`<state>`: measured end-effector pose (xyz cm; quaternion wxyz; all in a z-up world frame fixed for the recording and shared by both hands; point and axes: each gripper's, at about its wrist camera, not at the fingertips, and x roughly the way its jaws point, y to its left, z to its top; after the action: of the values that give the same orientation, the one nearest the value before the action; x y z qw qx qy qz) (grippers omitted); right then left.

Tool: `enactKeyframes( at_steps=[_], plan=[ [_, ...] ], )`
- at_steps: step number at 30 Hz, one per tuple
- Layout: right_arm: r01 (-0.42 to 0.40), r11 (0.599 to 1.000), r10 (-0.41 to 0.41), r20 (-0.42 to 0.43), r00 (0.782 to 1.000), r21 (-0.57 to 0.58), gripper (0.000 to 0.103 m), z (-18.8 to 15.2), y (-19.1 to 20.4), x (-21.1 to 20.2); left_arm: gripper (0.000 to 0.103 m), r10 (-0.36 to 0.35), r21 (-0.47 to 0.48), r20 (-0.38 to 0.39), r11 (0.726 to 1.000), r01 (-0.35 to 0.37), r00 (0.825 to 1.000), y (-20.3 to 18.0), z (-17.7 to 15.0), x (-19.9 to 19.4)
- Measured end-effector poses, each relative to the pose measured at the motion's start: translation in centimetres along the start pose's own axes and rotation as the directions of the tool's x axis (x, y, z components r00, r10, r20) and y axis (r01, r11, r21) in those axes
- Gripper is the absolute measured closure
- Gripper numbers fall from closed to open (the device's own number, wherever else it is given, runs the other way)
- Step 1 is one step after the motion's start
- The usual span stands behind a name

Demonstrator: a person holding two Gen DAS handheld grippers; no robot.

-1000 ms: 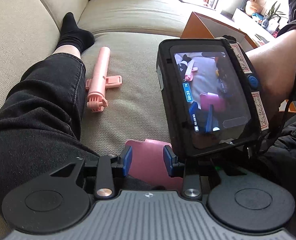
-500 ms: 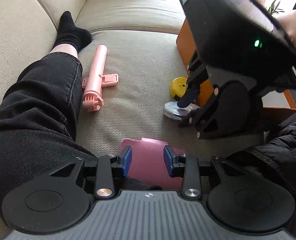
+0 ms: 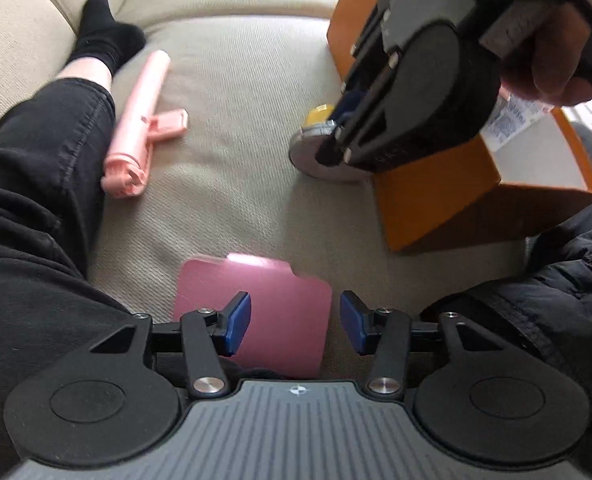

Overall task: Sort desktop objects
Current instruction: 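Grasp the round glitter mirror upright with the right tool, then grasp the pink card holder with the left tool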

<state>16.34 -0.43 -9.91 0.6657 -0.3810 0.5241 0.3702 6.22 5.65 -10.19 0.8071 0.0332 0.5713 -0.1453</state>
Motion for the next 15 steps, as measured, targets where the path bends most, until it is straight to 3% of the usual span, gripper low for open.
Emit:
enactKeyframes(
  at_steps=[4, 12, 14, 15],
  plan=[
    [-0.033, 0.998, 0.029, 0.061, 0.998, 0.059, 0.089, -0.5, -1.0, -0.4, 0.042, 0.052, 0.009, -0.080, 0.999, -0.051, 0.995, -1.5, 0.3, 2.0],
    [-0.137, 0.974, 0.089, 0.255, 0.963, 0.178, 0.089, -3.3, -2.7, -5.1, 0.023, 0.184, 0.116, -0.117, 0.979, -0.170, 0.976, -4.7, 0.4, 4.0],
    [-0.153, 0.968, 0.091, 0.291, 0.952, 0.198, 0.089, -4.3, -2.9, -6.4, 0.020, 0.279, 0.171, -0.103, 0.951, -0.259, 0.955, -5.4, 0.1, 4.6],
    [-0.157, 0.965, 0.088, 0.308, 0.947, 0.209, 0.089, -4.8, -3.1, -6.9, 0.020, 0.350, 0.200, -0.092, 0.923, -0.327, 0.932, -5.6, -0.1, 5.1]
  ],
)
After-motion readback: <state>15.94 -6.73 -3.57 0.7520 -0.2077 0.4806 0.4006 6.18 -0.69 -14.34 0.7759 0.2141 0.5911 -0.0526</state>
